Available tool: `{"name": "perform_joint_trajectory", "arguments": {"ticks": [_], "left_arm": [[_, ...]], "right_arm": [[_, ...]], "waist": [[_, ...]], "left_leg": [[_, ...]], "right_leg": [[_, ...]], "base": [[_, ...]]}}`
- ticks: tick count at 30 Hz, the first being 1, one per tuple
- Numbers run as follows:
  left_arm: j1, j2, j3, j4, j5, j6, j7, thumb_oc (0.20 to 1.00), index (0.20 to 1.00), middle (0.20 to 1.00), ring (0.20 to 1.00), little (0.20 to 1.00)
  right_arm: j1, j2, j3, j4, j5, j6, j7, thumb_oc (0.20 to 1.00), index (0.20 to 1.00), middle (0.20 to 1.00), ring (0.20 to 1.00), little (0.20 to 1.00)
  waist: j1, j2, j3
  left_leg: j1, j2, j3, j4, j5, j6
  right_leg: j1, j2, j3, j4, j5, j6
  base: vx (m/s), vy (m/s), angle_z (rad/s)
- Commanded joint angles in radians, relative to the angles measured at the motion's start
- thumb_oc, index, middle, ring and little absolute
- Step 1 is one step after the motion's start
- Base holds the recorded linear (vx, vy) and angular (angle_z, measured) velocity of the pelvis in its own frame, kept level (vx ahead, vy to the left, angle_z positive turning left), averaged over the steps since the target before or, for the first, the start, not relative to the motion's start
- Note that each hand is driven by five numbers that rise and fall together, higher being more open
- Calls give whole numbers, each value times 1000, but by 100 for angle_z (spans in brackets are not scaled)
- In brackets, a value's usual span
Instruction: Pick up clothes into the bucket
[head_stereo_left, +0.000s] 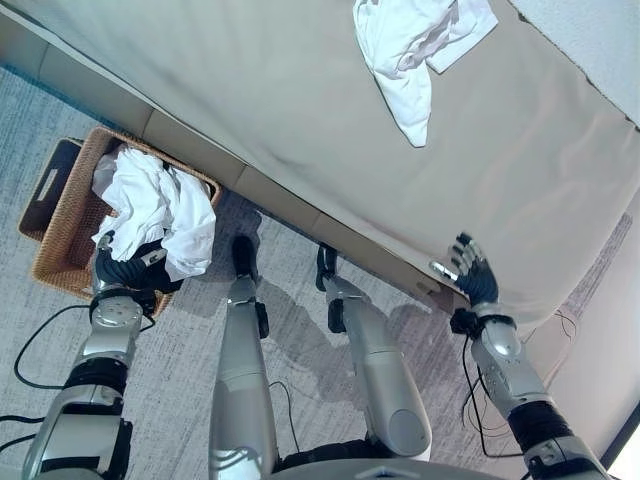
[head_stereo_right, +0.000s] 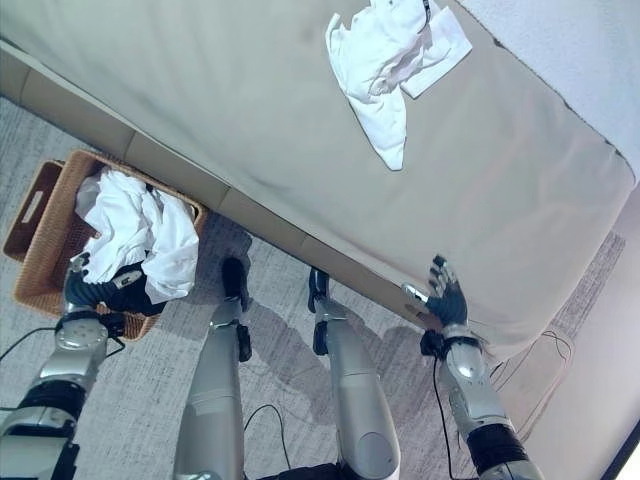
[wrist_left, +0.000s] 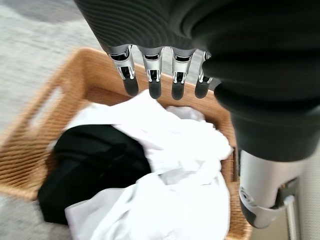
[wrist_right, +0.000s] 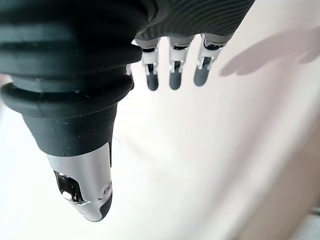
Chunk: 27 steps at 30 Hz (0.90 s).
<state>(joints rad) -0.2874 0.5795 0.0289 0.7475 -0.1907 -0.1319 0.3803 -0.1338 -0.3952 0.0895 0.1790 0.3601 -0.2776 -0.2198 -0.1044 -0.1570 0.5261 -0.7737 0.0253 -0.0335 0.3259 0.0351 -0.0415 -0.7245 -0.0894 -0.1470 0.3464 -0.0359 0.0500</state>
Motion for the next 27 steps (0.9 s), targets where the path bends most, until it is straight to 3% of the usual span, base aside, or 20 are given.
{"name": "perform_joint_trajectory", "arguments": {"ticks": [1, 5, 6, 8, 13, 17, 18, 20, 23, 27], "left_arm": [[51, -29, 1, -14, -21, -54, 27, 1000, 1000, 1000, 1000, 1000], [80, -118, -74, -73, -47, -95, -7, 1000, 1000, 1000, 1000, 1000], [91, -161, -129, -89, -30, -102, -14, 1000, 1000, 1000, 1000, 1000], [108, -188, -189, -112, -8, -102, -24, 1000, 1000, 1000, 1000, 1000], [169, -209, -350, -147, 23, -104, -82, 1000, 1000, 1000, 1000, 1000], [189, -227, -397, -146, -31, -109, -108, 1000, 1000, 1000, 1000, 1000], [198, -230, -434, -125, -37, -104, -114, 1000, 1000, 1000, 1000, 1000], [191, -231, -465, -118, -36, -99, -111, 1000, 1000, 1000, 1000, 1000], [188, -230, -492, -103, -33, -99, -116, 1000, 1000, 1000, 1000, 1000], [178, -242, -522, -111, -85, -100, -112, 1000, 1000, 1000, 1000, 1000]], "right_arm": [[-21, -91, -80, -94, -141, -74, -85, 1000, 1000, 1000, 1000, 1000], [-121, -161, -96, -101, -262, -37, -154, 1000, 1000, 1000, 1000, 1000], [-203, -201, -83, -66, -299, -16, -183, 1000, 1000, 1000, 1000, 1000], [-311, -267, -49, 3, -347, 24, -217, 1000, 1000, 1000, 1000, 1000], [-704, -405, 141, 383, -354, 114, -252, 1000, 1000, 1000, 1000, 1000], [-884, -438, 241, 575, -356, 150, -263, 1000, 1000, 1000, 1000, 1000], [-987, -443, 303, 702, -357, 173, -263, 1000, 1000, 1000, 1000, 1000], [-1073, -448, 363, 835, -356, 189, -253, 1000, 1000, 1000, 1000, 1000], [-1146, -461, 417, 957, -361, 204, -246, 1000, 1000, 1000, 1000, 1000], [-1245, -529, 505, 1137, -412, 259, -237, 1000, 1000, 1000, 1000, 1000]], "waist": [[50, 11, -6], [80, 52, -6], [102, 78, -6], [129, 100, -6], [188, 161, -6], [212, 195, -6], [226, 208, -6], [237, 224, -6], [247, 240, -6], [267, 286, -6]], "left_leg": [[31, -58, -33, 71, -82, 30], [73, -79, -46, 38, -70, 32], [101, -93, -62, 16, -60, 30], [125, -105, -80, 0, -51, 26], [175, -124, -115, -32, -34, 27], [185, -128, -137, -67, -15, 24], [210, -129, -151, -83, -33, 18], [204, -128, -167, -97, -20, 14], [198, -128, -179, -111, -6, 10], [185, -132, -206, -156, 30, 5]], "right_leg": [[27, -73, 0, -20, 45, 64], [46, -96, -4, 31, 11, 61], [63, -112, -13, 61, -8, 58], [81, -128, -28, 87, -26, 55], [114, -153, -52, 121, -44, 51], [113, -159, -68, 130, -52, 50], [124, -159, -69, 150, -93, 55], [117, -159, -79, 155, -98, 52], [106, -164, -89, 163, -103, 50], [70, -178, -105, 193, -118, 46]], "base": [[22, -4, 16], [6, -44, 20], [21, -106, 30], [24, -128, 52], [31, -80, 35], [42, -82, 23], [109, -110, 25], [69, -121, 23], [10, -64, 25], [14, -32, 22]]}}
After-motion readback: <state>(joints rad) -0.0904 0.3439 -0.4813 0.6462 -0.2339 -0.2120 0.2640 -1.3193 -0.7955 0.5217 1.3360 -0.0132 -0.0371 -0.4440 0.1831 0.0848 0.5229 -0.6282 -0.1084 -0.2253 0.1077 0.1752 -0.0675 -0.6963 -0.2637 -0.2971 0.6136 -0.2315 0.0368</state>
